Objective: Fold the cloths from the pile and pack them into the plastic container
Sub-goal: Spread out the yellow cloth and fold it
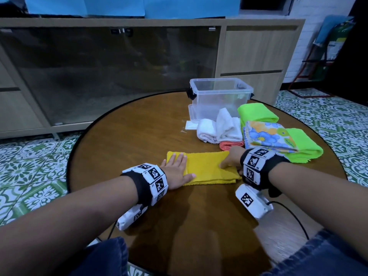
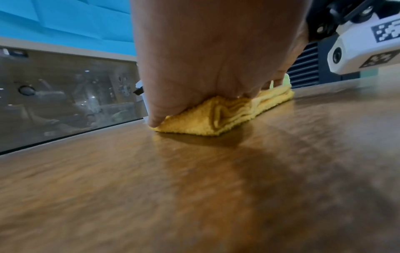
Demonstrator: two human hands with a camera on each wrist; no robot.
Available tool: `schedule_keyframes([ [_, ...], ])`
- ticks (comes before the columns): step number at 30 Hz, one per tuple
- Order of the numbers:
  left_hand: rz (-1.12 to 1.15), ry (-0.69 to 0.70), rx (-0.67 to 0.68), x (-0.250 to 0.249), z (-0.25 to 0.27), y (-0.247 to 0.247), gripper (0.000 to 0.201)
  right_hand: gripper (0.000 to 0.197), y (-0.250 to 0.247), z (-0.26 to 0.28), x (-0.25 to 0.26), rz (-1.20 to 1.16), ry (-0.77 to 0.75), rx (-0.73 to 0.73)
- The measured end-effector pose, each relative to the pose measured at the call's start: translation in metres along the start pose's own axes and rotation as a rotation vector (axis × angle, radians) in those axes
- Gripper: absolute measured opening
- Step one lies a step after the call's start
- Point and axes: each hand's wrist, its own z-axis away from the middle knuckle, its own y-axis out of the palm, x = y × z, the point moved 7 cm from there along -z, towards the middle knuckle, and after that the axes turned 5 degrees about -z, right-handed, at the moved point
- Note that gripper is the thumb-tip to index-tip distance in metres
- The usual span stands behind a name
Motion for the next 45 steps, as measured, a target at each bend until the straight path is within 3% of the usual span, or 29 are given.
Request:
schedule_keyframes([
  [4,0.018,0.004,0.0,-0.001,0.0,-0.001,0.072,0.036,0.002,0.004,-0.006,-0.036,0.053,0.078],
  [6,0.028,0.009,-0.002,0.0,0.0,-0.002,0.07,0.062,0.001,0.007,-0.007,-0.126,0.055,0.086],
  [10,0.022,0.014,-0.014,0.001,0.002,-0.002,0.068,0.064,-0.002,0.011,-0.003,-0.474,0.079,0.078],
  [15,0.046,0.017,-0.041,0.0,0.003,-0.004,0.067,0.063,0.001,0.009,-0.003,-0.357,0.086,0.1],
  [18,0.165,0.025,-0.099,0.0,0.005,-0.01,0.065,0.017,-0.013,0.008,0.004,-0.265,0.017,-0.087],
  [20,0.264,0.03,-0.196,0.001,0.007,-0.019,0.053,0.037,-0.022,0.002,0.009,-0.222,-0.068,-0.221],
  [23,0.23,0.036,-0.24,0.002,0.009,-0.024,0.038,0.02,-0.022,0.006,0.022,-0.064,-0.204,-0.342],
  [25,0.164,0.068,-0.237,0.001,0.008,-0.023,0.038,0.019,-0.015,0.01,0.031,0.04,-0.302,-0.385],
  [30,0.099,0.105,-0.249,0.0,0.004,-0.023,0.042,0.02,0.007,0.009,0.05,0.072,-0.353,-0.234],
  [33,0.083,0.111,-0.262,0.0,0.002,-0.023,0.039,0.035,0.018,0.006,0.057,0.069,-0.32,-0.118],
  [37,0.076,0.123,-0.231,0.003,0.002,-0.027,0.046,0.041,0.012,0.011,0.054,0.022,-0.273,-0.08],
  [42,-0.111,0.162,-0.225,0.006,0.002,-0.034,0.058,0.035,0.012,0.011,0.052,-0.032,-0.328,-0.046],
  [45,-0.252,0.214,-0.176,0.008,0.006,-0.036,0.07,0.047,0.011,0.017,0.057,0.0,-0.374,-0.042],
])
